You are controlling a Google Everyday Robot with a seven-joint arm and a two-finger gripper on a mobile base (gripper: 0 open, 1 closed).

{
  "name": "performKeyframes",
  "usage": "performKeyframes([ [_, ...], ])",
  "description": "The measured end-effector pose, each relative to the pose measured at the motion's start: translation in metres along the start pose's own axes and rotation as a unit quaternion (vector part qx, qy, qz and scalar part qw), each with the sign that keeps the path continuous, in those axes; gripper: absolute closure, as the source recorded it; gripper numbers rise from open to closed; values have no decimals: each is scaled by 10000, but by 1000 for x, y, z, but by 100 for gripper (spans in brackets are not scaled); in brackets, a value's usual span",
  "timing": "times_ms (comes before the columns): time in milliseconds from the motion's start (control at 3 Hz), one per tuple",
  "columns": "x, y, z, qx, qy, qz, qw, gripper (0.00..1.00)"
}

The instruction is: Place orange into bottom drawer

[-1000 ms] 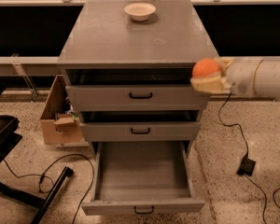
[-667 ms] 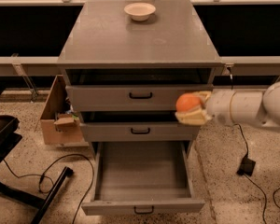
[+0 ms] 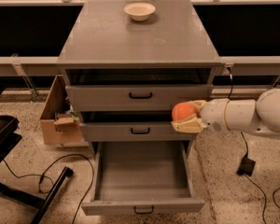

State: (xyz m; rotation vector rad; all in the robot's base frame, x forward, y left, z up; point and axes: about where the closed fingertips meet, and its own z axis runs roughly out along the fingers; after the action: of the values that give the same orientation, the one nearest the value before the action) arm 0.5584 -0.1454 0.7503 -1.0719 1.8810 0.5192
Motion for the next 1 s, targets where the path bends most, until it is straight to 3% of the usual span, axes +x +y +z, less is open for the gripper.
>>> performKeyframes([
  [333,7,22,28,-365,158,34,9992,100],
  [667,29,69,91,-1035,335,193,9939,100],
  [1000,53,115,163,-1669,407,411,9843,100],
])
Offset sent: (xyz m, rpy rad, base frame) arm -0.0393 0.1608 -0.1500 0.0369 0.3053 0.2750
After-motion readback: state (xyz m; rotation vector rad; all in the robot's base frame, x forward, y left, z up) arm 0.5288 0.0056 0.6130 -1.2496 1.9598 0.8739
